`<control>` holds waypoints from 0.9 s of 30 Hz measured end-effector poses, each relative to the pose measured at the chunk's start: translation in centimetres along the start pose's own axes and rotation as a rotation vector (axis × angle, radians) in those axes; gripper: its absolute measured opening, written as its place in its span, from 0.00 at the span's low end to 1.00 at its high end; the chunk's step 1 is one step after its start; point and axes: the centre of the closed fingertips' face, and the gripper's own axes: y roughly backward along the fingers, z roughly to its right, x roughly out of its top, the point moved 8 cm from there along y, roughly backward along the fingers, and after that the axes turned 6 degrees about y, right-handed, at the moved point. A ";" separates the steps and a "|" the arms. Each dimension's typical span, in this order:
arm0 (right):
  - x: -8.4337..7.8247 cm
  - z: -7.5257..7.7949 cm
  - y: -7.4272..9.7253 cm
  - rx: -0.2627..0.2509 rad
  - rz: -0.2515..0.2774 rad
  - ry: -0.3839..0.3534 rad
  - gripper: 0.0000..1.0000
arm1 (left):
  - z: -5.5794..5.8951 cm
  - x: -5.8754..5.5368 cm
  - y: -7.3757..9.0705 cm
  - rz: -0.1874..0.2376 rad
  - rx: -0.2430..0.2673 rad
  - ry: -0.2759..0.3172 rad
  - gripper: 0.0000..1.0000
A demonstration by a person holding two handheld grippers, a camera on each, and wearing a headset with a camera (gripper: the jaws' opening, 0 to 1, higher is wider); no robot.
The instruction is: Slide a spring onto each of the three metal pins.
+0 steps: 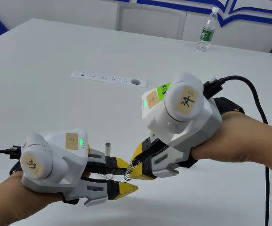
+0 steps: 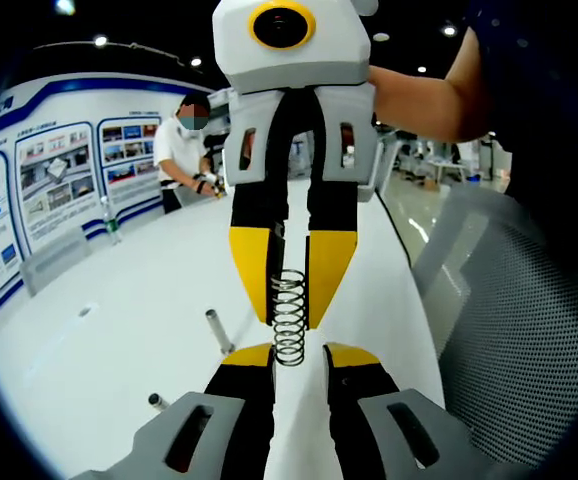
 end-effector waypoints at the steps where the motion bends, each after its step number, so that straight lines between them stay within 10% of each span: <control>1: -0.1 0.1 0.1 -0.002 -0.002 -0.002 0.12 | 0.0 -0.1 0.1 0.000 0.003 0.000 0.20; 27: -3.3 5.0 3.5 -0.131 -0.069 -0.095 0.12 | -2.1 -2.6 5.4 0.038 0.209 0.150 0.42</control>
